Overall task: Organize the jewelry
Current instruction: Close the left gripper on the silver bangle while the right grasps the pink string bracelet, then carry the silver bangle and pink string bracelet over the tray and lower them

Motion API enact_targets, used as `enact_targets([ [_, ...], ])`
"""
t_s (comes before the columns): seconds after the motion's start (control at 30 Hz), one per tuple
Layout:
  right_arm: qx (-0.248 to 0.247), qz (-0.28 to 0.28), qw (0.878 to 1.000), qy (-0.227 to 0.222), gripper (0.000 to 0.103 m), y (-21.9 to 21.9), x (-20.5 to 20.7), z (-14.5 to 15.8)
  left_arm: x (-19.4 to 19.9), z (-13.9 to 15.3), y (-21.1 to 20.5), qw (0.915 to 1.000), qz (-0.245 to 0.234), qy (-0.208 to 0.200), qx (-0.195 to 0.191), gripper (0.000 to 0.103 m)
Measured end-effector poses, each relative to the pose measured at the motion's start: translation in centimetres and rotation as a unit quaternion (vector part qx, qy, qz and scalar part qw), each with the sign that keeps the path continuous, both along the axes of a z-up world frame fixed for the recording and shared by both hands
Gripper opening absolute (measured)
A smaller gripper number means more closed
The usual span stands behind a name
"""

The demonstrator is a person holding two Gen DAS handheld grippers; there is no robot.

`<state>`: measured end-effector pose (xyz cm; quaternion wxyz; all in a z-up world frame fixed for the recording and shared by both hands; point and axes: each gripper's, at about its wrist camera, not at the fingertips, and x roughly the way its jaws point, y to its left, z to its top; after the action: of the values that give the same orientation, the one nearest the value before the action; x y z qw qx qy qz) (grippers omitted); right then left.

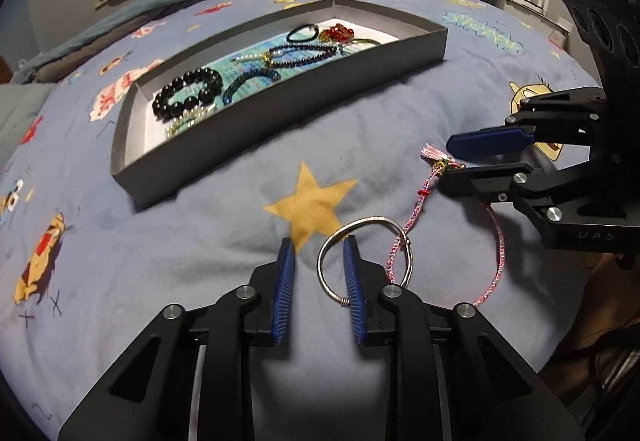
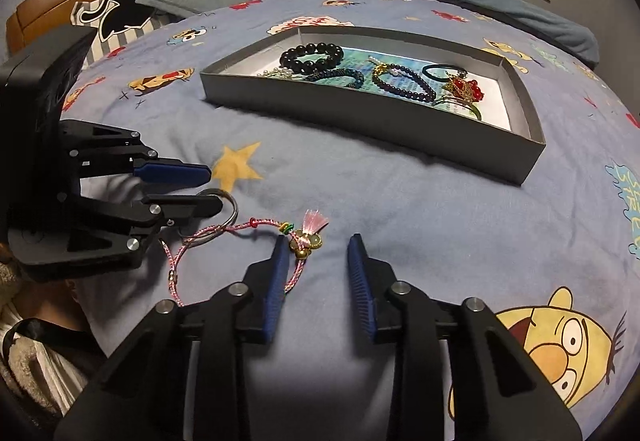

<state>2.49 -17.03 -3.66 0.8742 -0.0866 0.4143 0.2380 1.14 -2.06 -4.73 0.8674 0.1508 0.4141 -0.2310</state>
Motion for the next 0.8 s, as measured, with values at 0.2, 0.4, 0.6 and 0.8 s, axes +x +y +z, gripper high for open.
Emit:
enact_targets([
  [0.2, 0.001, 0.000, 1.000, -0.003, 0.016, 0.0, 0.1, -0.1, 0.0, 0.1, 0.0, 0.9999, -0.003, -0.012, 0.006, 0.007],
  [0.4, 0.015, -0.008, 1.000, -0.021, 0.016, -0.7, 0.0, 0.8, 0.1, 0.6, 0.6, 0.9998, 0.002, -0.014, -0.009, 0.005],
  [0.6, 0.031, -0.036, 0.998, -0.041, 0.016, -2.2, 0.3, 1.9, -0.1, 1.7, 1.2, 0.9991, 0.015, -0.035, -0.021, 0.005],
  [0.8, 0.050, -0.051, 0.996, -0.054, 0.016, -3.3, 0.2, 2.8, 0.2, 2.8, 2.2, 0.9976, 0.029, -0.037, -0.052, 0.005],
])
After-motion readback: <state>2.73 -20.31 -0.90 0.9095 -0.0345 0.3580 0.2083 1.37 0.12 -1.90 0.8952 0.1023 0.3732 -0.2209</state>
